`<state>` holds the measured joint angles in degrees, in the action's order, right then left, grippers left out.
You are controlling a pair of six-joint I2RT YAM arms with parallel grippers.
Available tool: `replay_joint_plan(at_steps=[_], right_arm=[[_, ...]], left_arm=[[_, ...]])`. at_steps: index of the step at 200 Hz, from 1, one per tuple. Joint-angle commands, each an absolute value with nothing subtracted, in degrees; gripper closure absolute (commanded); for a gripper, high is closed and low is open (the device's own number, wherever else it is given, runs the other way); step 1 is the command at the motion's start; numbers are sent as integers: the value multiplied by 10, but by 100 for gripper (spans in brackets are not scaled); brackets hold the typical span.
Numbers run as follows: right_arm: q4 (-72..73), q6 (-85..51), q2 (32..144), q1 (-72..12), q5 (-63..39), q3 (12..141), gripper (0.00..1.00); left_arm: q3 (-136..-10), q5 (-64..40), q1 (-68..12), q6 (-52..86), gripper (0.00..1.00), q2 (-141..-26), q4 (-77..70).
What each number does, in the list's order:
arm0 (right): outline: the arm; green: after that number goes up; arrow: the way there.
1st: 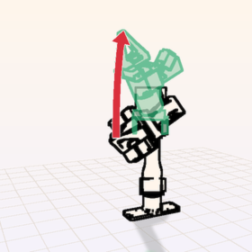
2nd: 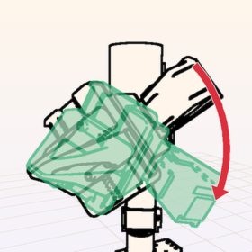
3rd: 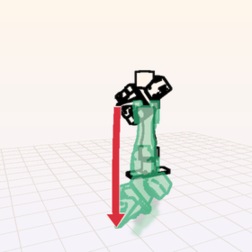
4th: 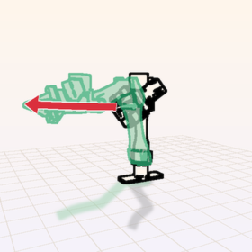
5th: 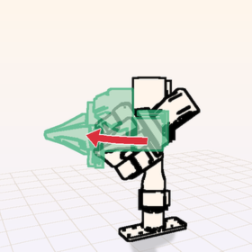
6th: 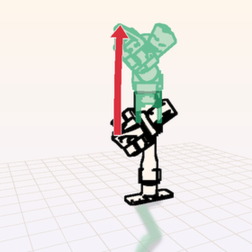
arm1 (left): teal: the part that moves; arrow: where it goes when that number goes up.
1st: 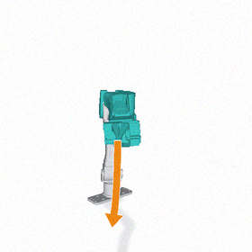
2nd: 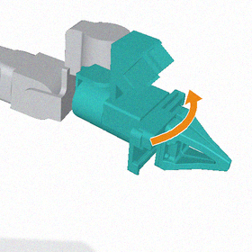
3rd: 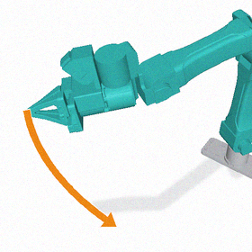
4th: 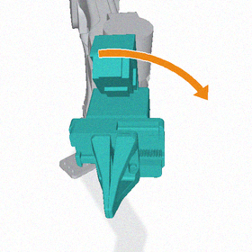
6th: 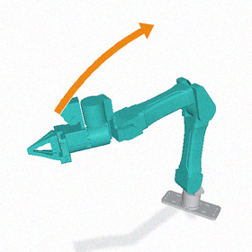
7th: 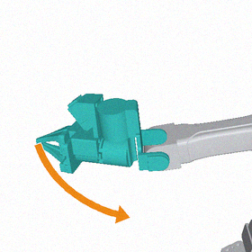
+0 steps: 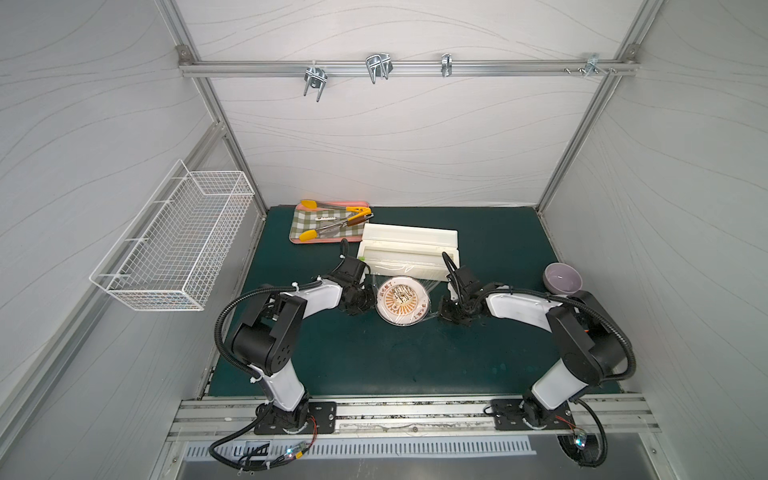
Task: Wrap the plate with plastic wrap
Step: Cover the plate with plastic wrap.
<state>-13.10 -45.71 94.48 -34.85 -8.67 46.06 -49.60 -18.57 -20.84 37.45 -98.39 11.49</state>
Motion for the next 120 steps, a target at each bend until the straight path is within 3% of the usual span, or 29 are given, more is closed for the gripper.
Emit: replay_joint_plan(at_steps=[1,38,79,120], right_arm=[[-59,-473,1002,-344,5,433,100],[-54,-475,1003,-344,4,429,100],[-48,-475,1000,-344,3,424,100],[-42,-479,1003,-344,-3,422,100]], left_arm=[[-491,-199,-185,399,93,-1007,60],[-484,-235,-157,413,79,-1011,39],[-455,-249,-116,434,77,-983,49],[-386,-295,-117,471,73,-870,-11]])
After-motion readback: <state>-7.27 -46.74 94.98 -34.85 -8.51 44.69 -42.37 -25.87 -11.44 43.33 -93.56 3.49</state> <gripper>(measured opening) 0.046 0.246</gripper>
